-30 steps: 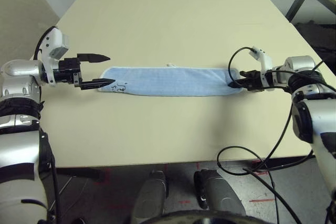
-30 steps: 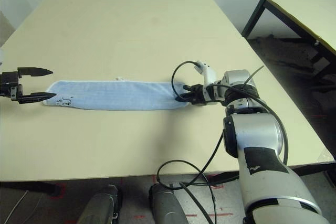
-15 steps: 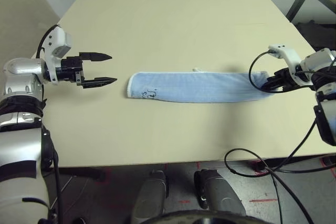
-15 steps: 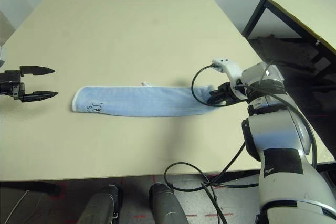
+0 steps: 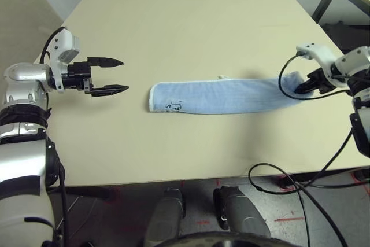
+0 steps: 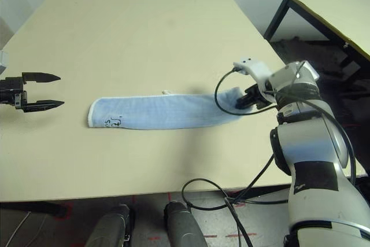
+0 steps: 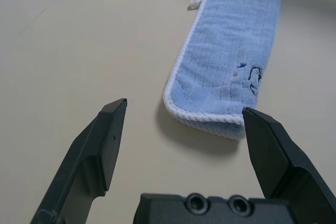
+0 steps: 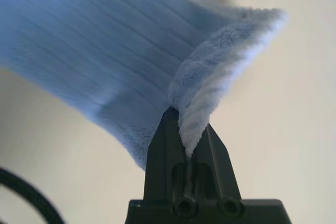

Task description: Fold the towel and set it aside.

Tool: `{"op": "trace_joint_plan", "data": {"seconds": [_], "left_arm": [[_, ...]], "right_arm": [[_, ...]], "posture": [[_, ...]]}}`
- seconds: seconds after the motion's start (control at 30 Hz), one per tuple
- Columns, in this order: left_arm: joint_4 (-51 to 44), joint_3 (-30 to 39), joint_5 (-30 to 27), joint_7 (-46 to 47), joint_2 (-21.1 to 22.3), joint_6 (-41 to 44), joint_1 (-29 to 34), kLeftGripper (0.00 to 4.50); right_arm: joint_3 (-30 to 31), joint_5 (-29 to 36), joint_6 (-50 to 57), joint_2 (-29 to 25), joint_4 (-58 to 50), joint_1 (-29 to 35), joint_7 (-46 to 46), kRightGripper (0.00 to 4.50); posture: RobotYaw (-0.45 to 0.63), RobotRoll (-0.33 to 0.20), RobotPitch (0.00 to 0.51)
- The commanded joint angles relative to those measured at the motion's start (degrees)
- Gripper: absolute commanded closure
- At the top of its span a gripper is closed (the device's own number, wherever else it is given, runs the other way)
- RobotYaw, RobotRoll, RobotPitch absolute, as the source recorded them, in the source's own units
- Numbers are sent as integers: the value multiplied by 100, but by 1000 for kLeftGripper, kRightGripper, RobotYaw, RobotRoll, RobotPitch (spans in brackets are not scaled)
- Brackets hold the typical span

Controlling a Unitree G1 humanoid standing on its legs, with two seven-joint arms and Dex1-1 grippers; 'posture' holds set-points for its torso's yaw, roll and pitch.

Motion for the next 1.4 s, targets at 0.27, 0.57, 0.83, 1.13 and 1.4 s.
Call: {"op": "trace_joint_plan", "data": {"seconds": [0.27, 0.57, 0.83, 1.13, 1.4], "left_arm": [[-11, -106, 44, -58, 0, -14, 7, 0], [-21, -119, 23, -58, -13, -14, 47, 0], [-12, -111, 41, -58, -29, -40, 44, 0], [33, -63, 72, -58, 18, -51, 0, 0], [125, -7, 149, -58, 39, -80, -57, 0]], "right_arm": [[33, 1193, 3328, 210, -3431, 631, 420, 4456], [-409, 2260, 4520, 558, -4587, 1263, -938, 4456], [-1154, 2532, 4376, 1242, -4271, 1466, -2435, 4456], [-1306, 2980, 4316, 1403, -4051, 1409, -3123, 4243], [-1408, 3515, 4686, 1334, -4283, 1214, -3299, 1632]], "posture": [[10, 0, 114], [10, 0, 118], [13, 0, 116], [16, 0, 113], [12, 0, 109]]}}
